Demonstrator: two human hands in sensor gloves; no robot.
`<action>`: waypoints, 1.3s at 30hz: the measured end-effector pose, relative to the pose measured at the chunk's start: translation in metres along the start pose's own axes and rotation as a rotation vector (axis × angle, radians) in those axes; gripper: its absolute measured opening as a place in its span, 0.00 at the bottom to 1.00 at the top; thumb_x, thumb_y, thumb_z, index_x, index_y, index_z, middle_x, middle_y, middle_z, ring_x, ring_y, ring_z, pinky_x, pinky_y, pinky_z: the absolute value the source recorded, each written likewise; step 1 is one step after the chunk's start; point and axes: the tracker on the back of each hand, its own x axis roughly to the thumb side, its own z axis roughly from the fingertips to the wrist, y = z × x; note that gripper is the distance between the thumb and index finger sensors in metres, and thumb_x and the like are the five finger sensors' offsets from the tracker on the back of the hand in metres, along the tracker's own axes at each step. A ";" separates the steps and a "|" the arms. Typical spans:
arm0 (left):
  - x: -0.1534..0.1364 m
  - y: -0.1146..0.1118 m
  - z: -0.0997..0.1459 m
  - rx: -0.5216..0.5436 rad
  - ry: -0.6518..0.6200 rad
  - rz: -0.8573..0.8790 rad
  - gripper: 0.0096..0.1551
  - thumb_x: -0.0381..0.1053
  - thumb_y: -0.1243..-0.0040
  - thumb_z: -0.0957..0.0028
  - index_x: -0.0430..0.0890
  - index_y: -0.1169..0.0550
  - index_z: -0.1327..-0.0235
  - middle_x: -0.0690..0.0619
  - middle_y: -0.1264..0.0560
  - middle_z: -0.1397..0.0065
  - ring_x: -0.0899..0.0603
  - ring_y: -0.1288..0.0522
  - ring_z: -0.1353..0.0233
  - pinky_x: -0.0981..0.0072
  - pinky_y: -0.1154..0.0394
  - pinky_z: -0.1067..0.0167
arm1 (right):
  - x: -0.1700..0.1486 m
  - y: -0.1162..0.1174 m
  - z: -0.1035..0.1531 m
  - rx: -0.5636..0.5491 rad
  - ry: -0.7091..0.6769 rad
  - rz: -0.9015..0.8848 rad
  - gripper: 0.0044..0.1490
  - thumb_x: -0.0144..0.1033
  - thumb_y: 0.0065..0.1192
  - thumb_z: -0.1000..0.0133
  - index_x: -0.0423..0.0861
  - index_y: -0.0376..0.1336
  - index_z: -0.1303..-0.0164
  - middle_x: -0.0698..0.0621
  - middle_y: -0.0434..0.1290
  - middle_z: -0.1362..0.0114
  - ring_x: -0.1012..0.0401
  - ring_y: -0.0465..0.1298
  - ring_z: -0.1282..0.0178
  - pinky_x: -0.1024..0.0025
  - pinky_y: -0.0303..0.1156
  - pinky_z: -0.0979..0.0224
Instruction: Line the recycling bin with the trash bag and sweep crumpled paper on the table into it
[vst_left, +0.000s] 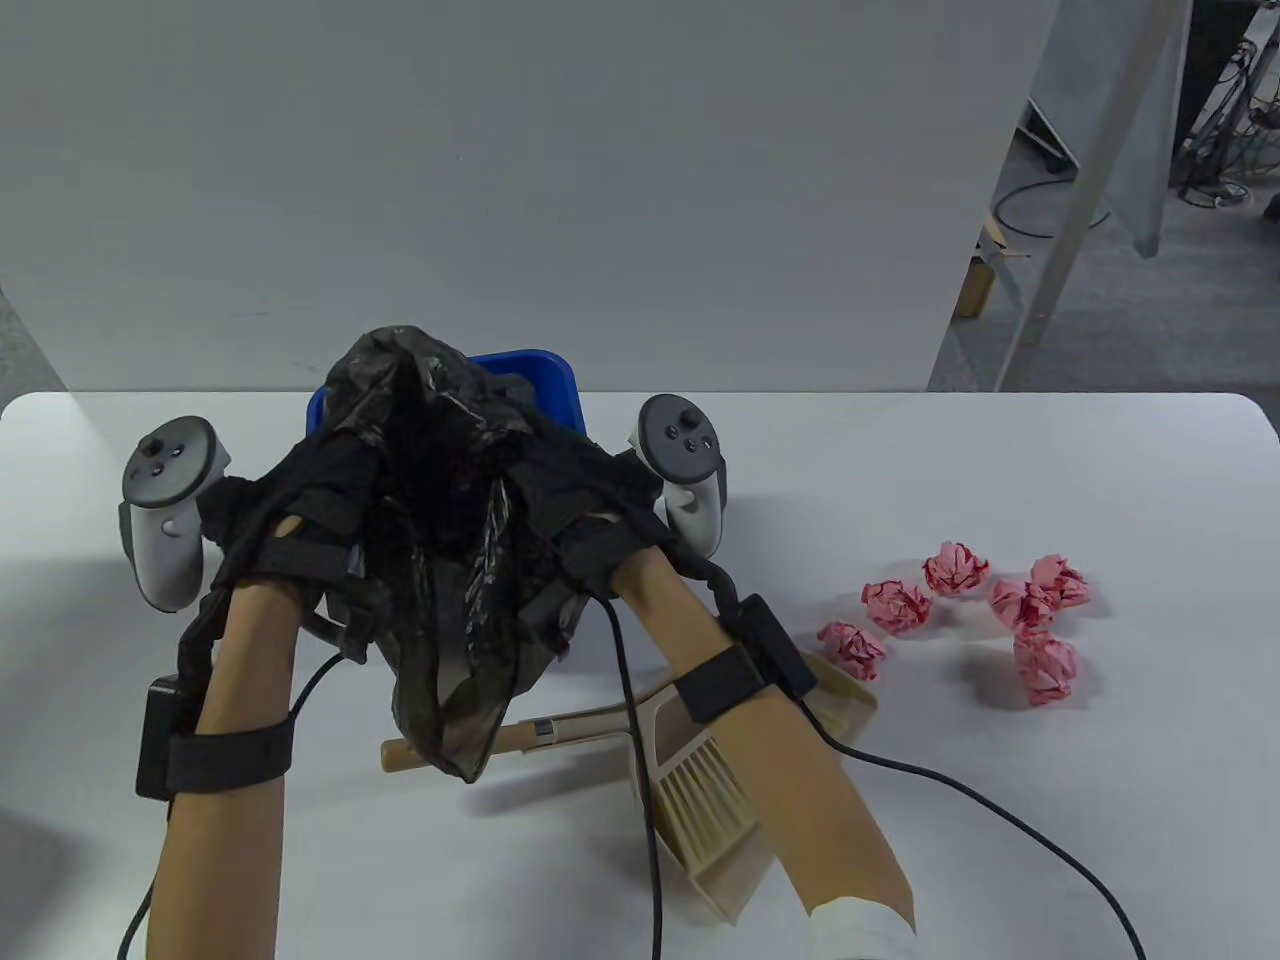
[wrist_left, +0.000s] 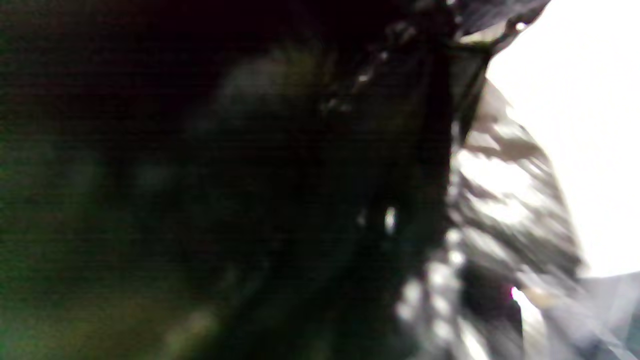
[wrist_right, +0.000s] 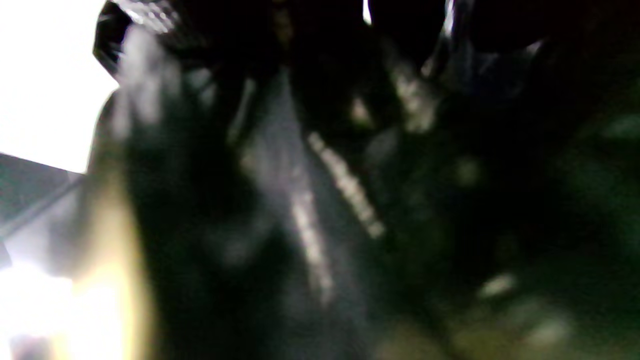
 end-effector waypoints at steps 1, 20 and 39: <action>-0.001 0.004 0.003 0.044 0.004 -0.051 0.33 0.57 0.53 0.32 0.47 0.34 0.15 0.36 0.43 0.11 0.27 0.30 0.23 0.40 0.26 0.35 | 0.001 -0.005 0.004 -0.023 -0.017 0.050 0.29 0.49 0.44 0.31 0.50 0.61 0.22 0.34 0.61 0.15 0.32 0.59 0.20 0.25 0.57 0.28; -0.054 0.046 0.015 0.408 0.238 -0.537 0.28 0.52 0.46 0.34 0.44 0.28 0.23 0.40 0.31 0.20 0.38 0.22 0.35 0.43 0.24 0.41 | -0.067 -0.075 0.042 -0.341 0.303 0.688 0.35 0.41 0.51 0.32 0.44 0.51 0.16 0.37 0.64 0.18 0.38 0.67 0.25 0.31 0.62 0.28; -0.098 0.063 -0.083 0.058 0.164 -0.041 0.37 0.71 0.63 0.35 0.64 0.45 0.11 0.61 0.49 0.04 0.33 0.52 0.08 0.23 0.54 0.23 | -0.104 -0.101 -0.032 -0.330 0.558 0.185 0.36 0.49 0.44 0.32 0.47 0.50 0.14 0.36 0.61 0.15 0.35 0.63 0.21 0.28 0.60 0.27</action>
